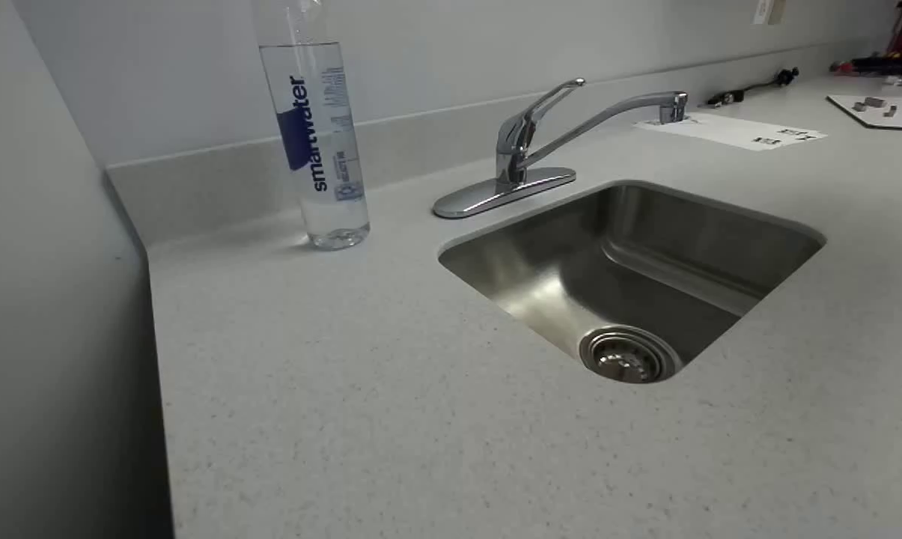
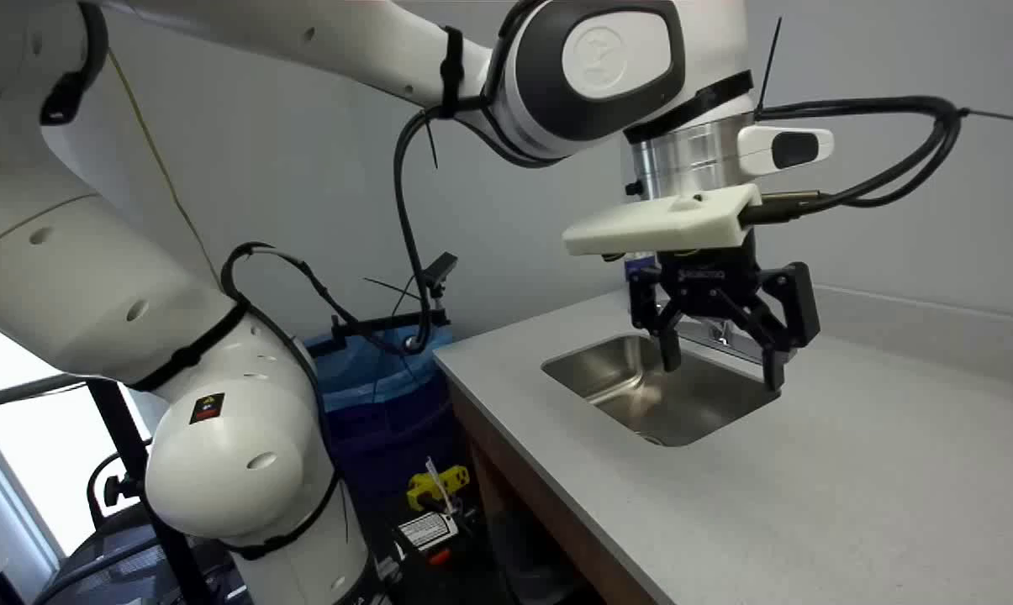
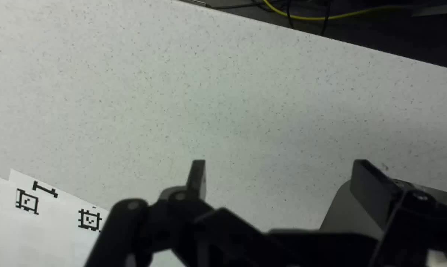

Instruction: Turn the tap handle up

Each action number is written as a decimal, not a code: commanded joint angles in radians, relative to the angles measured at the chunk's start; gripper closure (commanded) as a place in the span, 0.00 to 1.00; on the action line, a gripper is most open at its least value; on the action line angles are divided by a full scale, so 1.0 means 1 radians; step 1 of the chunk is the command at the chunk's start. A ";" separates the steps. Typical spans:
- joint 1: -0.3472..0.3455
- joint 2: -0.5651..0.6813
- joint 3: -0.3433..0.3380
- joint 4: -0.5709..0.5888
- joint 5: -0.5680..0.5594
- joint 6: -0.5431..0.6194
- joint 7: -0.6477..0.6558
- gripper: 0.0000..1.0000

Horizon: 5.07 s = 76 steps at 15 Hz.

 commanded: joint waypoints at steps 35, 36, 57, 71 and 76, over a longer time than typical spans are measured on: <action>0.087 0.299 0.107 0.302 0.247 -0.006 -0.026 0.00; 0.092 0.308 0.119 0.308 0.257 0.001 -0.023 0.00; 0.116 0.385 0.206 0.351 0.284 0.005 -0.001 0.00; 0.117 0.659 0.304 0.571 0.295 0.161 0.153 0.00; 0.116 0.731 0.326 0.656 0.286 0.170 0.209 0.00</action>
